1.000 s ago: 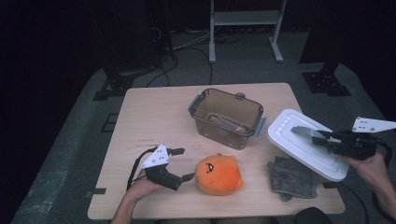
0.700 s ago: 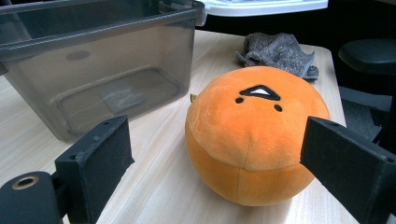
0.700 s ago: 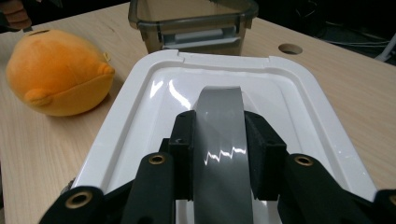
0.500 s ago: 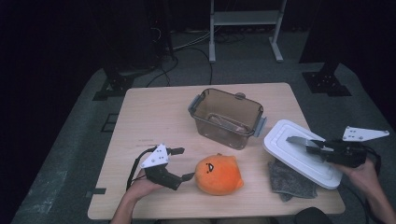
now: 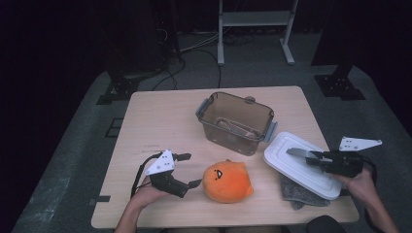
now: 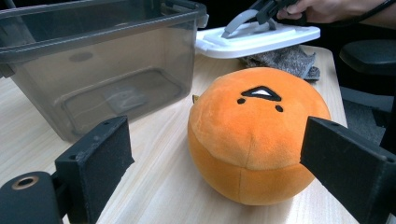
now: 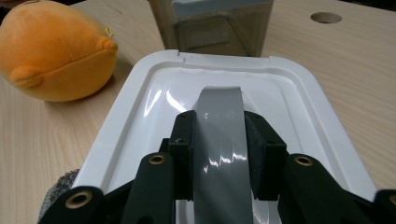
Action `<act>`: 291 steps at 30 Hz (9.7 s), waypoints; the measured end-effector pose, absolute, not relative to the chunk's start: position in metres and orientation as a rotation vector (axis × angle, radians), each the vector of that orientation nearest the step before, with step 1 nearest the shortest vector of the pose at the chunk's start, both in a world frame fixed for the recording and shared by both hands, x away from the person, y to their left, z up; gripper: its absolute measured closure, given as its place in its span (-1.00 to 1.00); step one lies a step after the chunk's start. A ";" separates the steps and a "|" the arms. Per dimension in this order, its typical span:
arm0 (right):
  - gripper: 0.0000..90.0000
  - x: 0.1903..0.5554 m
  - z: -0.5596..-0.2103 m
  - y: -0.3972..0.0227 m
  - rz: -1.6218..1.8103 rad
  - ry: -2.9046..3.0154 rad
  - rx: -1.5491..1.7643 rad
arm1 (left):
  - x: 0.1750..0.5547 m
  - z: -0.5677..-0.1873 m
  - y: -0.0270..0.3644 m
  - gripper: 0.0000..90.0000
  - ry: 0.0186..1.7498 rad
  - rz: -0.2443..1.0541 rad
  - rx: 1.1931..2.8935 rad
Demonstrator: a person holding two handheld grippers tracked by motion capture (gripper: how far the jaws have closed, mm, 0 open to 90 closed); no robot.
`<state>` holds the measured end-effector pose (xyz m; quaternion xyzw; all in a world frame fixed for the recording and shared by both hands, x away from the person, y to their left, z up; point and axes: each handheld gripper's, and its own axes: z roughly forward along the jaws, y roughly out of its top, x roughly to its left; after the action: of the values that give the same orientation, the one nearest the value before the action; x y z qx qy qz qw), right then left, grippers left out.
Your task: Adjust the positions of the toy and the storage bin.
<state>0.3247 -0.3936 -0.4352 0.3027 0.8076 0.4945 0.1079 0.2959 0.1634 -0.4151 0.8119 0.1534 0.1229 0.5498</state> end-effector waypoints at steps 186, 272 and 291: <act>0.76 0.405 -0.363 -0.113 1.188 2.856 0.142 | 0.290 -0.405 0.179 -0.83 0.349 0.320 1.890; -0.26 0.327 -0.413 -0.140 1.522 2.777 0.298 | 0.290 -0.406 0.179 -0.83 0.350 0.318 1.896; 0.22 0.312 -0.432 -0.134 1.502 2.785 0.256 | 0.290 -0.405 0.182 -0.83 0.355 0.330 1.891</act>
<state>0.3116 -0.1338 -0.4316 0.0806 0.8771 0.4732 -0.0166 0.2904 0.1819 -0.4045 0.8024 0.1504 0.1401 0.5603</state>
